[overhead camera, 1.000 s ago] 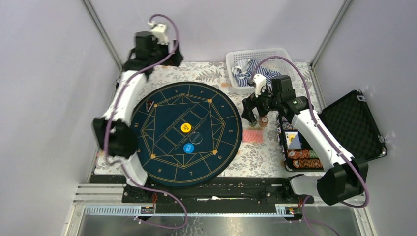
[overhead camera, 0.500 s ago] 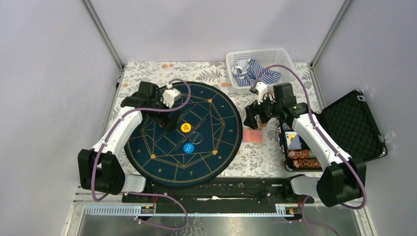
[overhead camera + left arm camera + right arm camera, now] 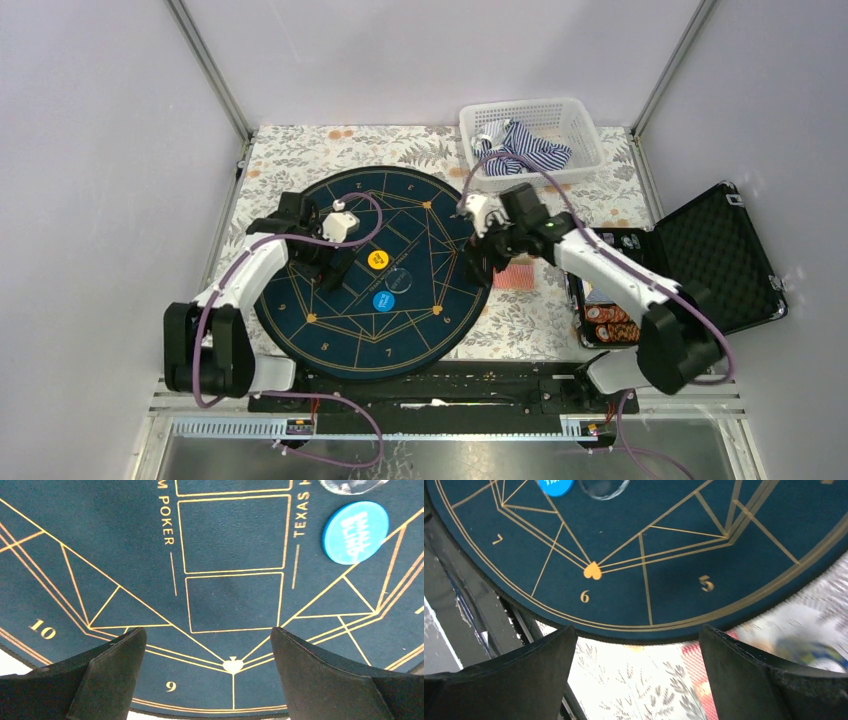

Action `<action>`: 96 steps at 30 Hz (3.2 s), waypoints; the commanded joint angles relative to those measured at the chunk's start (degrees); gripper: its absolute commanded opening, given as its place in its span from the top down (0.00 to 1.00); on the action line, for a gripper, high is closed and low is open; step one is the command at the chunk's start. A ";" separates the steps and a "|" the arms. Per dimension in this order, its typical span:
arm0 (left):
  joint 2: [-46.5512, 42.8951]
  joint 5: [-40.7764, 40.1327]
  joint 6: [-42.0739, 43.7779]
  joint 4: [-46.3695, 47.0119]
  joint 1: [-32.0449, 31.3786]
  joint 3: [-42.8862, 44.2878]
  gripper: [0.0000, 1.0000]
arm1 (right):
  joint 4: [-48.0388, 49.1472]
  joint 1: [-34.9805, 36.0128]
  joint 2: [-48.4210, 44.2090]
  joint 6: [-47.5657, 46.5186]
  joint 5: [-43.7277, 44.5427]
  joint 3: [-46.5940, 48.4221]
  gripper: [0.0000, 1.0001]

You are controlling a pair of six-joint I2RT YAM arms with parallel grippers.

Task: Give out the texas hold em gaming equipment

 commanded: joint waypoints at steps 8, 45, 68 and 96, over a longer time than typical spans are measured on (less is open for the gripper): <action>9.32 -1.60 0.39 13.68 4.11 -3.69 0.01 | 7.29 12.53 16.30 -1.87 12.04 3.47 0.00; 19.90 2.89 -9.00 18.63 4.46 10.01 0.01 | 4.06 10.50 30.13 -2.14 18.43 23.44 0.00; 11.32 3.62 -8.95 9.61 -15.27 15.23 0.01 | 0.92 -5.38 -5.59 1.48 3.11 0.16 0.00; 28.36 -3.92 -11.85 17.76 -25.17 13.93 0.01 | 1.83 -10.75 -6.12 2.28 1.91 -0.50 0.00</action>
